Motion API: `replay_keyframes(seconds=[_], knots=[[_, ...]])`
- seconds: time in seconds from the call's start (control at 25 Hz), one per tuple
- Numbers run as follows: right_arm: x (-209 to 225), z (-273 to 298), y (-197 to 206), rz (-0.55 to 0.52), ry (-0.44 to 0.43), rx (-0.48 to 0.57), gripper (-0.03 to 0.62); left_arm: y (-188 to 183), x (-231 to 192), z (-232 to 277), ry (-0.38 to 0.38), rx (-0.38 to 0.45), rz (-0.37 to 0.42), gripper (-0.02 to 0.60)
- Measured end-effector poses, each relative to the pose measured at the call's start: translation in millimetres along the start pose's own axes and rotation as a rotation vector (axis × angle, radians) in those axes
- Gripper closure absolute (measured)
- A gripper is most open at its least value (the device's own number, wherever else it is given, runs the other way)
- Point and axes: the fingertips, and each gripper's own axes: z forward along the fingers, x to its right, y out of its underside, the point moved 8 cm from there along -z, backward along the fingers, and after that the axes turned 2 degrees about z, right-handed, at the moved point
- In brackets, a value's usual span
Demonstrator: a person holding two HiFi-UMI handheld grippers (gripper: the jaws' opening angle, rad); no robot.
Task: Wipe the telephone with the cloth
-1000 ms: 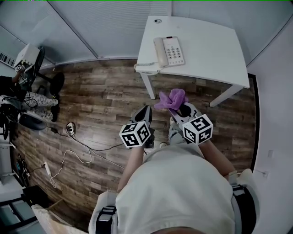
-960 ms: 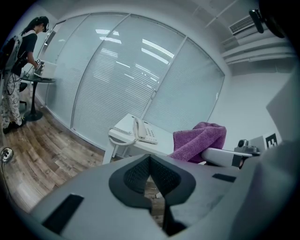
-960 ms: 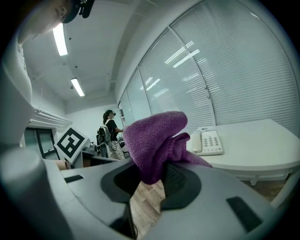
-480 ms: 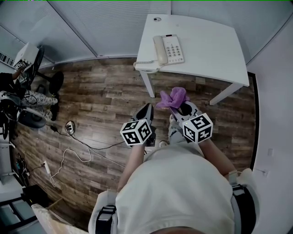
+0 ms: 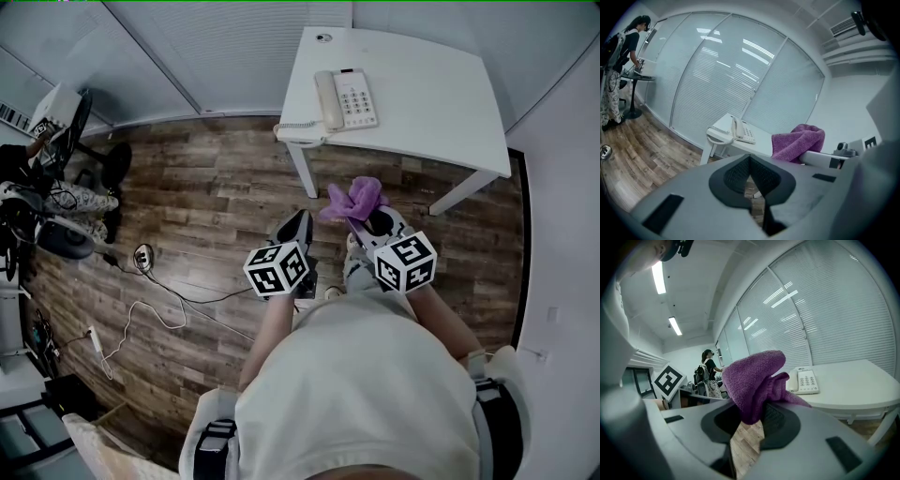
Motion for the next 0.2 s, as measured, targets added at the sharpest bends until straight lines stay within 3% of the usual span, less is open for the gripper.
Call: replay_keyframes(seconds=[0.2], knots=[[0.2,-2.4,1.8,-0.008,-0.006,0.006,0.482,2.2,1.0,-0.5,-0.002,0.005,0.000,0.561]])
